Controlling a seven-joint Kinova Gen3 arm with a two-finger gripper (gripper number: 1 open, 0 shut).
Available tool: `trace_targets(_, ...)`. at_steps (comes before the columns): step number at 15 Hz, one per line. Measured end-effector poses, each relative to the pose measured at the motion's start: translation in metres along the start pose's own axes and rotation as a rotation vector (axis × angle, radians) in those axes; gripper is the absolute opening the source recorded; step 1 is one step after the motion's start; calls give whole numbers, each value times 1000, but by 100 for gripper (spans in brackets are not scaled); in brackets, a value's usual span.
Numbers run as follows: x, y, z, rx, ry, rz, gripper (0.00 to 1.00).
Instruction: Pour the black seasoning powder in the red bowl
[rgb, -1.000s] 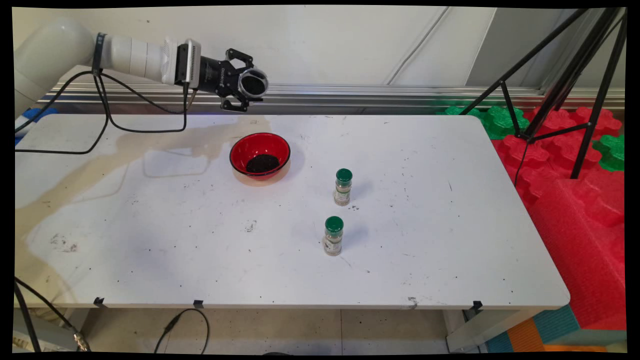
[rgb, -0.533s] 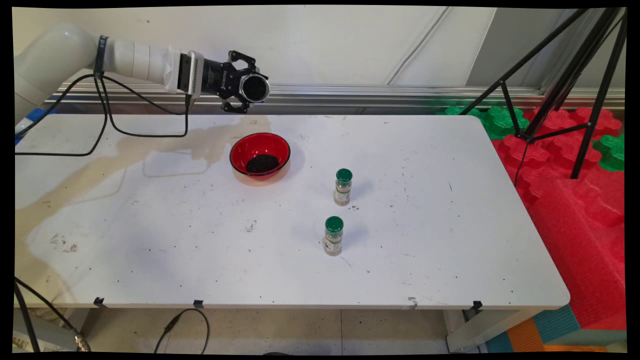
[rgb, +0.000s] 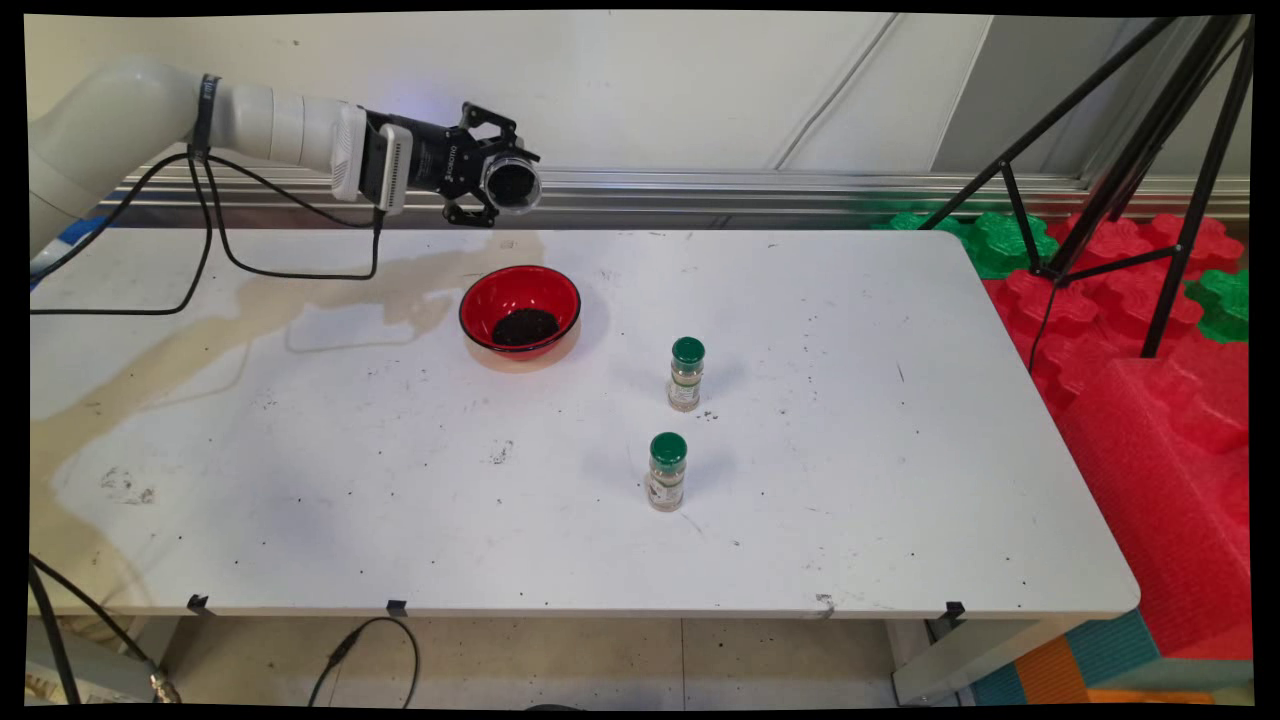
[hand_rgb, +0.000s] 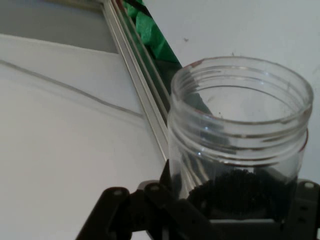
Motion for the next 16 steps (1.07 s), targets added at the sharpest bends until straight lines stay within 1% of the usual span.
trace_targets(4,1,2,2,4,-8,99,0)
trace_targets(16,3,5,2,19,-17,299,0)
